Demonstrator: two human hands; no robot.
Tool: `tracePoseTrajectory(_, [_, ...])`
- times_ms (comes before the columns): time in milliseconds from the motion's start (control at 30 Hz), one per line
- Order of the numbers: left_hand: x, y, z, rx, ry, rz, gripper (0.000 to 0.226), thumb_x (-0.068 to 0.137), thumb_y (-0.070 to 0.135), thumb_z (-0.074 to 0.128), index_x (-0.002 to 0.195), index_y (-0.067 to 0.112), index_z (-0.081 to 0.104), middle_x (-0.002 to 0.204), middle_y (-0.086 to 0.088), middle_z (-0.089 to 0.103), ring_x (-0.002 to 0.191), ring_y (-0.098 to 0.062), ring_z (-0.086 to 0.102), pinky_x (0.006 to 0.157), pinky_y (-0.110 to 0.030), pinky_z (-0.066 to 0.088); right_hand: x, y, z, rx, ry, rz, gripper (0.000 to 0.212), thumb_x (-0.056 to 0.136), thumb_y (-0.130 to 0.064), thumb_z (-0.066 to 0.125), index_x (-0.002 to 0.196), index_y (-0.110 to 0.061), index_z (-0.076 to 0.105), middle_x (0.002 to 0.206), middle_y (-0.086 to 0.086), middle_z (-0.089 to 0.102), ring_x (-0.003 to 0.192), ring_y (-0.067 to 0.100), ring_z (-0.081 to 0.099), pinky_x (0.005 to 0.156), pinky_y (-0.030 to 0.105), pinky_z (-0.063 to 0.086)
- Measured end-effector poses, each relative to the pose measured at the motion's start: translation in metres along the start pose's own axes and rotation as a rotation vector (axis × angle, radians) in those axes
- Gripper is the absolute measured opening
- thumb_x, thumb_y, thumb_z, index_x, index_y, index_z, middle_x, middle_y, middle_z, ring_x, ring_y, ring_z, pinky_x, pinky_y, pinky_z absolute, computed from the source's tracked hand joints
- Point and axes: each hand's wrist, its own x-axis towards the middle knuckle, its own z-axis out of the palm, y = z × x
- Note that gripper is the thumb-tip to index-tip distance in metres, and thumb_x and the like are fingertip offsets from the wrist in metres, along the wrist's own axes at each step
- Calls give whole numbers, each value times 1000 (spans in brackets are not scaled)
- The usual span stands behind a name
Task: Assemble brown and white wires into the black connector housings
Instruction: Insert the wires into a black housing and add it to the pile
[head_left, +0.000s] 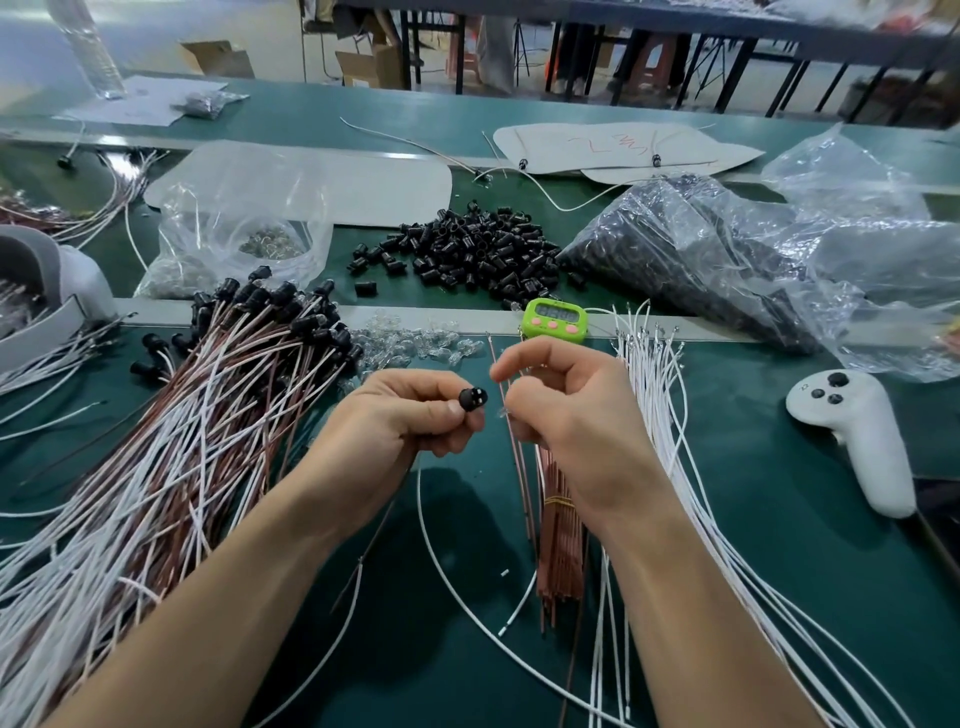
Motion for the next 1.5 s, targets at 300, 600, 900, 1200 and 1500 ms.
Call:
tracePoseTrajectory(300, [1,-1,3,119,40,65,16,82,12,63,75,4,75,65,-9,55,57,-9,46,53,-17,34,-8,2,6,-383,-1,-279,12,78,-15,71,85,-25,75,44,-12,50,39,5,42,48,8,32])
tracePoseTrajectory(600, [-1,3,11,260,181,132,17,81,19,67,67,15,76,52,-1,47,53,-13,37,50,-18,30,-2,5,5,-335,7,-133,15,88,-9,75,85,-24,76,59,4,69,53,24,63,54,32,51])
tracePoseTrajectory(900, [0,3,2,234,163,56,14,72,12,66,61,8,74,46,1,44,45,-9,34,45,-14,28,-1,7,5,-250,-65,-92,18,89,-1,73,88,-17,79,62,1,72,53,8,62,55,22,52])
tracePoseTrajectory(1200, [6,-5,-1,318,230,-47,21,83,-1,69,63,5,75,49,-4,45,48,-13,34,46,-19,28,7,21,6,-247,-39,24,24,85,-6,77,75,-28,80,64,-7,73,55,3,61,57,19,50])
tracePoseTrajectory(1500, [8,-5,0,340,203,-147,28,86,-1,69,61,6,75,44,1,43,42,-8,33,43,-13,28,10,25,-3,-187,-55,59,19,75,-16,78,76,-34,82,70,1,76,57,9,60,59,23,51])
